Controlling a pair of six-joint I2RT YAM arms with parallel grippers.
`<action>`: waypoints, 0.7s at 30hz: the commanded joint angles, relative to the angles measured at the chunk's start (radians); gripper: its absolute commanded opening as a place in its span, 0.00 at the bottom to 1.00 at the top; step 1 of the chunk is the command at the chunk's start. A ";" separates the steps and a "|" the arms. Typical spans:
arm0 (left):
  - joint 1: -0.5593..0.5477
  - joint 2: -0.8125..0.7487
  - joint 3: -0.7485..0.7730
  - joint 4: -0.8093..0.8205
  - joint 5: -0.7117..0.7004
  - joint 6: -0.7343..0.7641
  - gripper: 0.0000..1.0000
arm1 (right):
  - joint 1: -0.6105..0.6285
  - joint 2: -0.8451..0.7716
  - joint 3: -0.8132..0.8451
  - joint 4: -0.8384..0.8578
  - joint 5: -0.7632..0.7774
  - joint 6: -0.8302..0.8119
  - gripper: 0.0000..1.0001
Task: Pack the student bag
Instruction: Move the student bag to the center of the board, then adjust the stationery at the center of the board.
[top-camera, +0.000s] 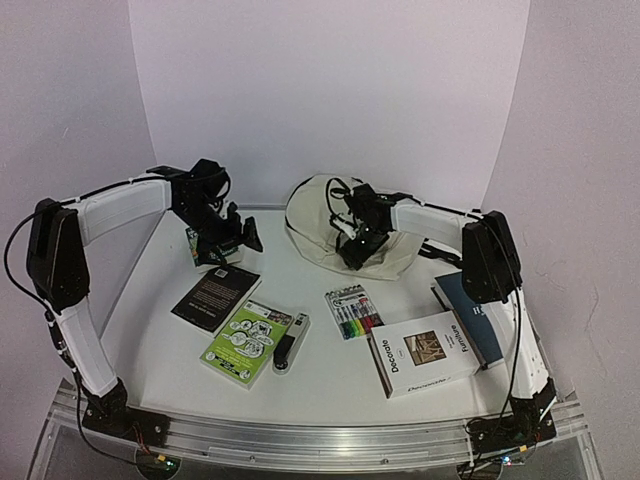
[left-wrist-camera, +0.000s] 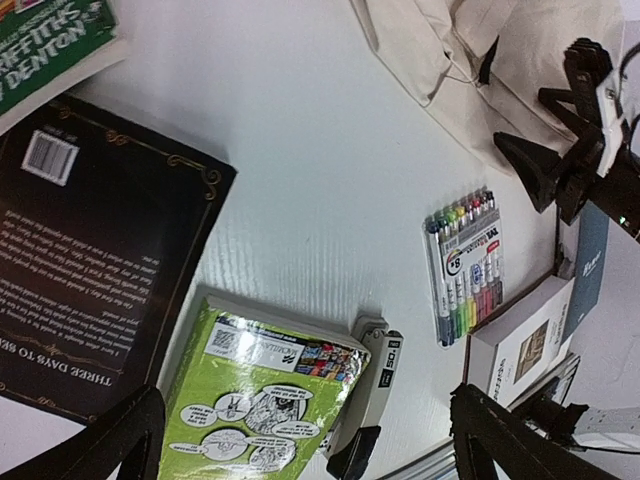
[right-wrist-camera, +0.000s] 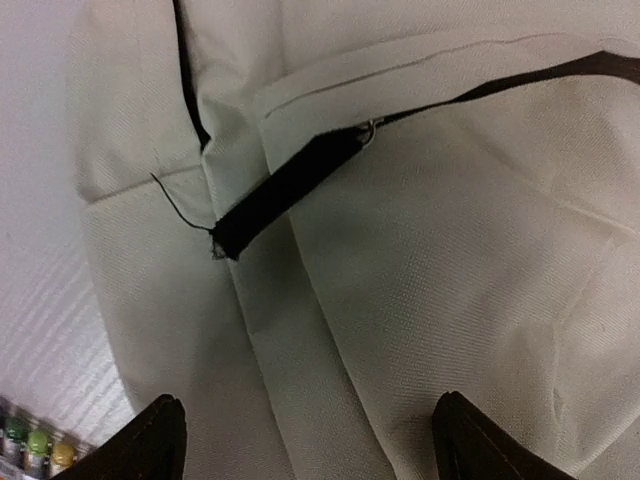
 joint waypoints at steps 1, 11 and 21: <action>-0.086 0.081 0.102 0.026 -0.014 0.022 1.00 | -0.009 -0.039 -0.082 -0.015 0.072 -0.043 0.68; -0.332 0.281 0.300 0.139 -0.090 0.112 1.00 | -0.091 -0.154 -0.159 -0.021 -0.095 -0.038 0.00; -0.469 0.606 0.684 0.047 -0.302 0.146 1.00 | -0.158 -0.210 -0.137 -0.038 -0.302 -0.014 0.00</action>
